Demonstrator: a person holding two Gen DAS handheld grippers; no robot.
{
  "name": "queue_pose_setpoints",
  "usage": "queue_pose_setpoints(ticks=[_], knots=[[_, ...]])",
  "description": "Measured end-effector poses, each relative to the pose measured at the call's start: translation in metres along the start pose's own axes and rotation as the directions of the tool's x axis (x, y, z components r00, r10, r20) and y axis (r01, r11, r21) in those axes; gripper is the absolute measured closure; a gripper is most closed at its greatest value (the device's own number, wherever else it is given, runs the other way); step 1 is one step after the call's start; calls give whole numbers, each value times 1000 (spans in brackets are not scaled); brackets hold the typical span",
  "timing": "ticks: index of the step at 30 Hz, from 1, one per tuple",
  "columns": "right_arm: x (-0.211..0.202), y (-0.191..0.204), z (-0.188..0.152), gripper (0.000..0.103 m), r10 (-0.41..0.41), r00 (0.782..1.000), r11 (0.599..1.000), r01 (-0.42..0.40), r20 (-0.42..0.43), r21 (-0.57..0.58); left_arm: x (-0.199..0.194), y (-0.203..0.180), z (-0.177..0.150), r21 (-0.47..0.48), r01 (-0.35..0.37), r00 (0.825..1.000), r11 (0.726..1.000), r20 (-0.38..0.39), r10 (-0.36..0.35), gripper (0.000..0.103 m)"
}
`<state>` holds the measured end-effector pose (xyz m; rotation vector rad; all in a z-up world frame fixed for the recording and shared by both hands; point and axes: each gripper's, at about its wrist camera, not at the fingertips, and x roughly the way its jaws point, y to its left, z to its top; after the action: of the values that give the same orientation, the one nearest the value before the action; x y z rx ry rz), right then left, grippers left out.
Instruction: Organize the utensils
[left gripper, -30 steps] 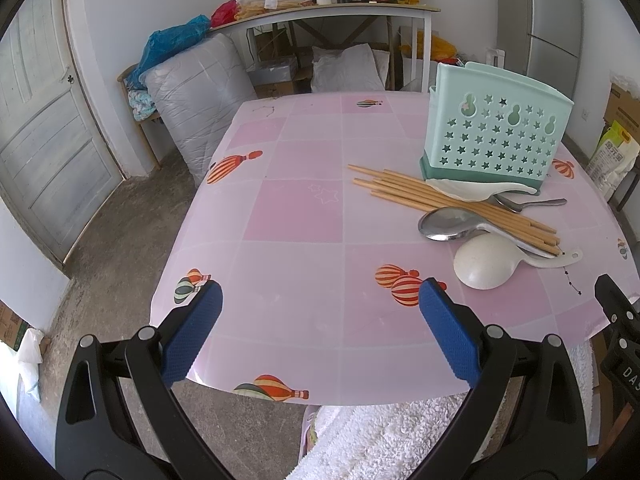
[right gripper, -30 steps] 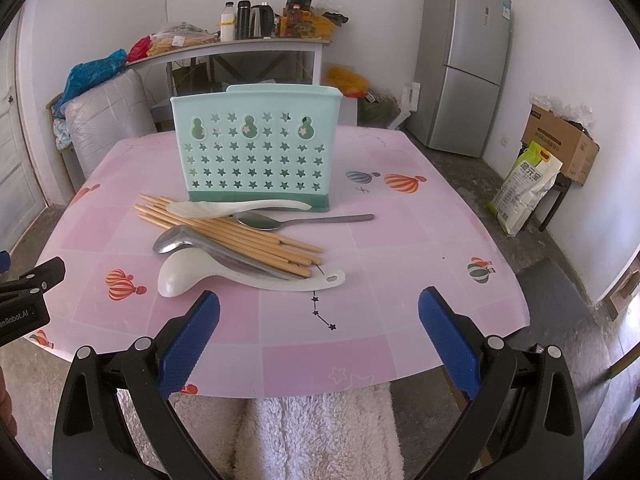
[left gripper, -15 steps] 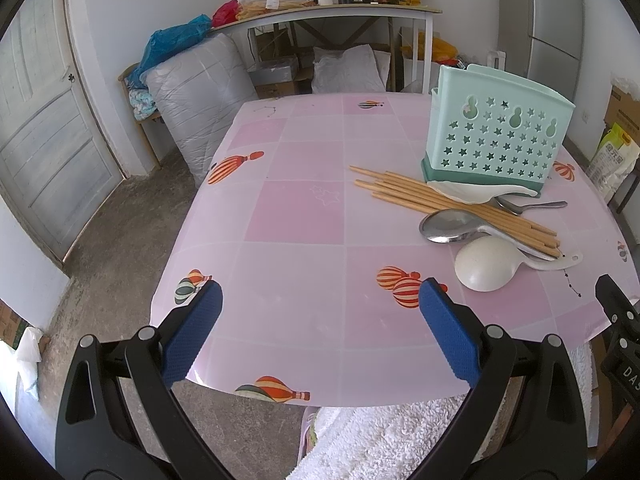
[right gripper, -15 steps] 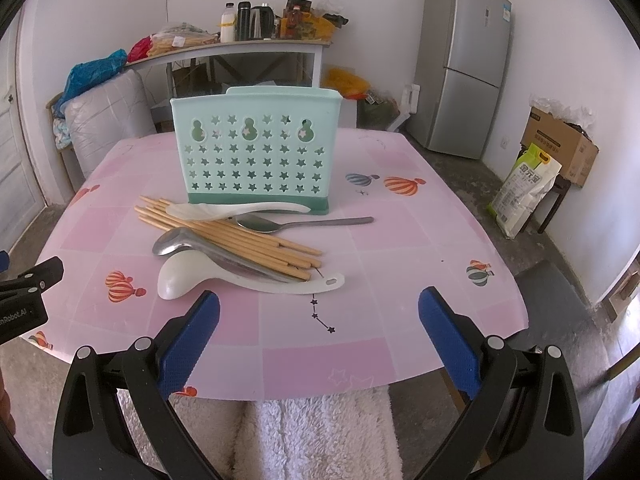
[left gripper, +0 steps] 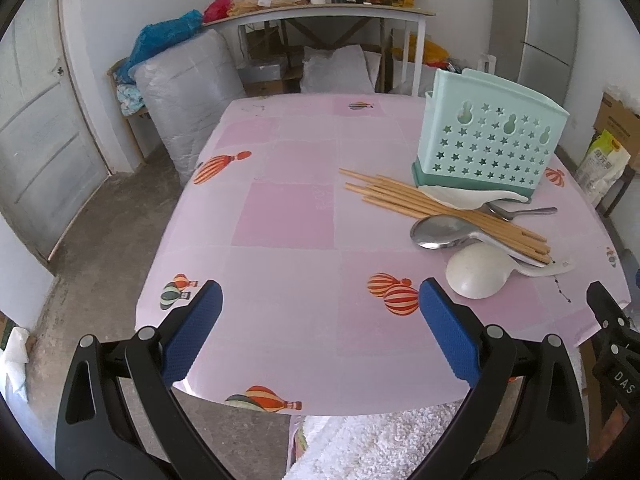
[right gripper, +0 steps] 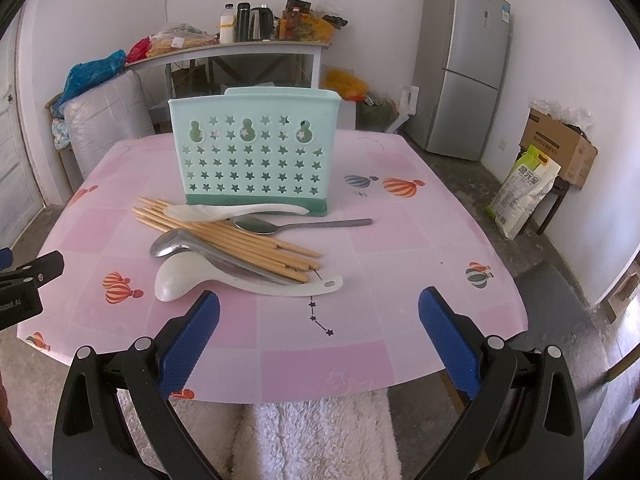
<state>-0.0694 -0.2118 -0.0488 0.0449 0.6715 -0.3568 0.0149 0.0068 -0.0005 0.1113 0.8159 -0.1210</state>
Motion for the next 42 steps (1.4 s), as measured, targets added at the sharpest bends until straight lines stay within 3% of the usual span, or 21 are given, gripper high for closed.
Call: queue_pose_setpoints(ticks=[7,11,18,21,27,31,36,40,42], knots=[[1,2,-1,6,13,1000,1000,-12,23,-20,5,4,6,-4,43,999,999,28,-42,8],[8,4,-2,6,50,999,998,-49,15,-40,10,11,11,-35,118,993,992,31,-117,8],[21,6,-6,6,102,995,994,-102,-7,-39,18,17,14,-80,272,961,959,76,-266,8],[28,5,-8,6,99,995,994,-100,-17,-34,23,10,12,-62,304,951,951,72,-299,8],[42,-8,-8,6,82,996,997,-81,-33,5,31,-28,-2,138,365,927,921,40,-374,8],[54,-21,-9,6,71,996,997,-69,-48,40,34,-66,-15,343,329,932,880,29,-360,8],[67,-31,-11,6,66,995,996,-61,-70,70,47,-103,-30,522,260,950,812,12,-312,34],[72,-35,-11,6,61,995,995,-55,-81,82,52,-112,-32,585,233,949,777,37,-312,41],[73,-37,-11,6,59,995,995,-52,-81,87,53,-118,-31,620,190,955,762,64,-291,52]])
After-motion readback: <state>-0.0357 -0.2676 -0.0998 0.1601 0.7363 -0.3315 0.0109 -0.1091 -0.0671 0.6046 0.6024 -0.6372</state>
